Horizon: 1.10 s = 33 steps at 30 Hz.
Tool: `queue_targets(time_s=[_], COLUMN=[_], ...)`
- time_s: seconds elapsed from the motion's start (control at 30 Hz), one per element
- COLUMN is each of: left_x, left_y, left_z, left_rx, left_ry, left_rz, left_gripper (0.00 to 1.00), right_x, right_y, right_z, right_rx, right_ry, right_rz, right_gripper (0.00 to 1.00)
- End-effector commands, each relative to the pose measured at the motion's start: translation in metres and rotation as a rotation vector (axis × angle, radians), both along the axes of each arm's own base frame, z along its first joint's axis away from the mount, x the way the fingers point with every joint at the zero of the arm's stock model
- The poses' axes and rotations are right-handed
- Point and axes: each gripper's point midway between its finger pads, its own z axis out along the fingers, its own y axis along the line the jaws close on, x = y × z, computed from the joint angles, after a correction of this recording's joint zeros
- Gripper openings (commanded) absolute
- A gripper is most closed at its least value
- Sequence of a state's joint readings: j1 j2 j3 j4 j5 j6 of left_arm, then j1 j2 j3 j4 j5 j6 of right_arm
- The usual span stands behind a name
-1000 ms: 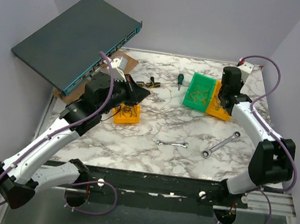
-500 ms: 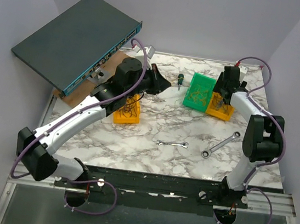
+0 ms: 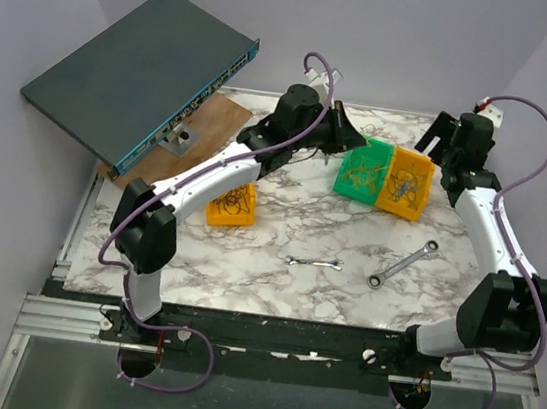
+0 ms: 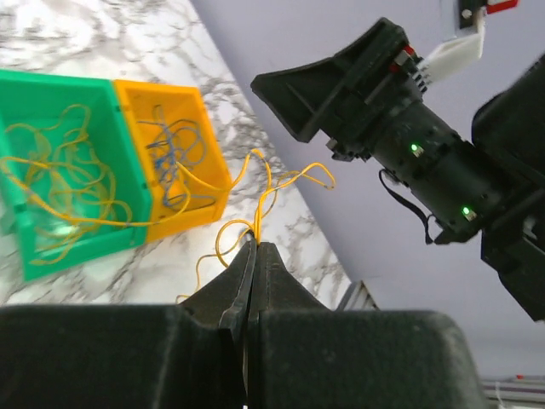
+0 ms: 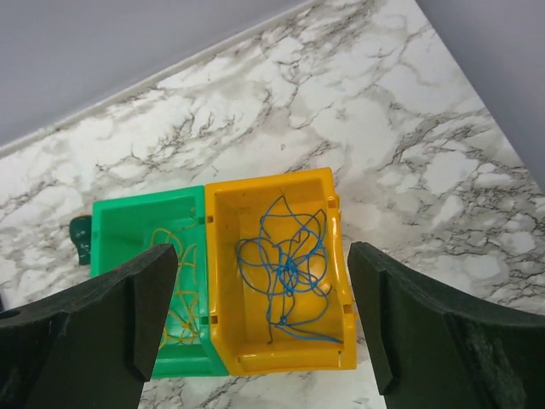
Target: Untangle the cables
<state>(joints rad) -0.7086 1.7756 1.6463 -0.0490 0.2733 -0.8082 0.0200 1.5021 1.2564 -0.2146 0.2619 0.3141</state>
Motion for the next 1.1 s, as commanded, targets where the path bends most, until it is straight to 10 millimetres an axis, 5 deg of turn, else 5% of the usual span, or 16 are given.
queue_targets(time_s=[0.0,0.2,0.47,0.73,1.07], left_x=[0.002,0.049,0.104,0.118,0.115], left_y=[-0.043,-0.068,-0.055,-0.035,-0.023], left_z=[0.032,0.016,-0.072,-0.145,-0.168], left_rx=[-0.186,-0.232,-0.199,0.007,0.264], left_ry=[-0.044,-0.007,0.173,0.245,0.178], left_rz=[-0.163,-0.204,-0.131,-0.033,0.054], left_gripper=[0.00,0.00,0.00,0.00,0.00], right_x=[-0.019,-0.030,-0.033,-0.032,-0.023], right_y=[0.003,0.023,0.039,0.055,0.083], right_z=[0.011,0.026,0.014,0.010,0.004], right_rx=[0.031,0.097,0.147,0.194,0.269], right_ry=[-0.019,-0.099,-0.091,-0.098,-0.100], right_rz=[0.033,0.125,0.197,0.269,0.416], right_gripper=[0.90,0.90,0.88,0.83,0.76])
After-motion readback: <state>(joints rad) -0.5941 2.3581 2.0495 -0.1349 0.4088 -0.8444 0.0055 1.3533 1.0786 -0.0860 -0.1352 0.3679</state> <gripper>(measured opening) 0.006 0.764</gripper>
